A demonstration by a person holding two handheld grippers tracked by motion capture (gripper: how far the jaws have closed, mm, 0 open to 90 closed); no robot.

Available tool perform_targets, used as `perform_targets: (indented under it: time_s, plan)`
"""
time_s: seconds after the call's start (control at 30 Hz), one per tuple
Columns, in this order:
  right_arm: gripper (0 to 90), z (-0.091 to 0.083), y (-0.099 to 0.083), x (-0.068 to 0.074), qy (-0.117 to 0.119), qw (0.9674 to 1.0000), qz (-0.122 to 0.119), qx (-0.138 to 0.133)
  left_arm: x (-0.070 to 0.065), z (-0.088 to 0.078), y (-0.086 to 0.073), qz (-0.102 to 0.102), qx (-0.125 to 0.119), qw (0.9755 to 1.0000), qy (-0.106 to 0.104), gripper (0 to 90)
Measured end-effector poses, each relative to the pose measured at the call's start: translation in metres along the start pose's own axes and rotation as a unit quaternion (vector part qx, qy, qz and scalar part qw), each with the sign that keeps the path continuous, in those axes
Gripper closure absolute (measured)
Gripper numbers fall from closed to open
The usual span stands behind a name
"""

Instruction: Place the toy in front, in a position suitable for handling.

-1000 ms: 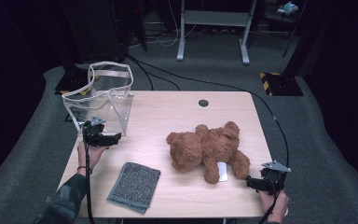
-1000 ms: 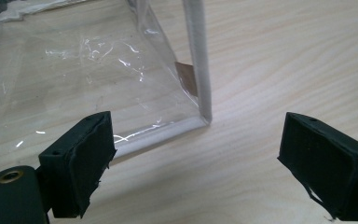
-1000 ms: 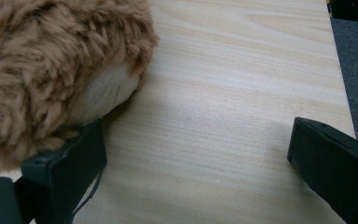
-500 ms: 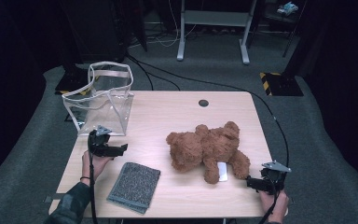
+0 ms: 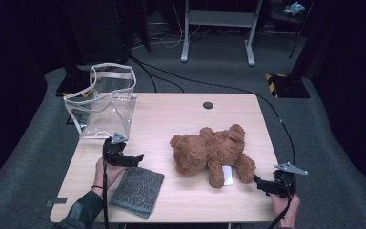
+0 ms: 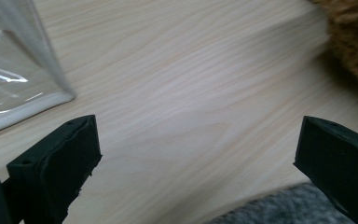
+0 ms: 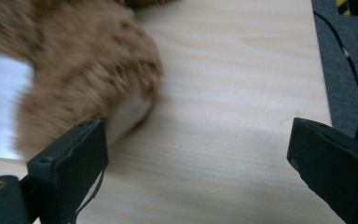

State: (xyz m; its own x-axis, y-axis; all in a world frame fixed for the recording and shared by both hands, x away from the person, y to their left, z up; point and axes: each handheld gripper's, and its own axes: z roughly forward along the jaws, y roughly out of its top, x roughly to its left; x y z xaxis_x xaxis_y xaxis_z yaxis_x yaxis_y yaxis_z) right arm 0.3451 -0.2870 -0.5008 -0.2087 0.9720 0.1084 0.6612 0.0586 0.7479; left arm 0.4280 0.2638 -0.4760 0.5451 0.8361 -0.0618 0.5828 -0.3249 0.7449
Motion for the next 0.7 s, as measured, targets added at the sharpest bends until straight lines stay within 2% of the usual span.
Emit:
perform_targets:
  time_s: [0.1,0.13,0.17,0.2,0.27,0.33,0.37,0.4,0.47,0.5,0.57,0.67,0.7]
  plan:
    - [5.1,-0.010,0.009,0.004,0.010,0.9999,-0.005,-0.011,-0.007,0.000,0.002,0.005,0.000,0.9999,-0.009,0.0]
    - [5.0,-0.016,0.017,0.009,0.016,0.9997,-0.016,-0.014,-0.015,0.003,0.003,0.005,-0.002,0.9998,-0.019,0.0]
    - [4.8,-0.017,0.021,0.011,0.020,0.9995,-0.022,-0.013,-0.015,0.003,0.003,0.005,-0.002,0.9998,-0.019,0.0]
    - [4.6,-0.018,0.025,0.015,0.025,0.9993,-0.025,-0.010,-0.023,0.007,0.003,0.011,0.002,0.9997,-0.024,0.0]
    - [4.6,-0.017,0.028,0.019,0.026,0.9991,-0.032,-0.007,-0.026,0.008,0.004,0.008,-0.002,0.9996,-0.026,0.0]
    - [4.7,-0.015,0.036,0.030,0.031,0.9982,-0.052,-0.004,-0.034,0.011,0.005,0.011,0.001,0.9993,-0.036,0.0]
    - [4.9,-0.014,0.039,0.034,0.038,0.9977,-0.056,-0.007,-0.043,0.014,0.005,0.017,0.001,0.9990,-0.042,0.0]
    - [4.9,-0.014,0.039,0.034,0.038,0.9977,-0.056,-0.007,-0.043,0.014,0.005,0.017,0.001,0.9990,-0.042,0.0]
    - [5.7,-0.009,0.046,0.044,0.046,0.9965,-0.069,-0.003,-0.057,0.016,0.007,0.031,0.000,0.9981,-0.054,0.0]
    - [5.7,-0.009,0.046,0.044,0.046,0.9965,-0.069,-0.003,-0.057,0.016,0.007,0.031,0.000,0.9981,-0.054,0.0]
    - [6.6,-0.004,0.053,0.054,0.054,0.9951,-0.083,0.003,-0.071,0.019,0.009,0.039,0.001,0.9967,-0.071,0.0]
    - [7.2,0.004,0.058,0.058,0.054,0.9943,-0.092,0.012,-0.079,0.023,0.009,0.038,-0.003,0.9958,-0.083,0.0]
    - [7.5,0.007,0.060,0.058,0.055,0.9940,-0.093,0.015,-0.088,0.027,0.010,0.043,-0.001,0.9951,-0.089,0.0]
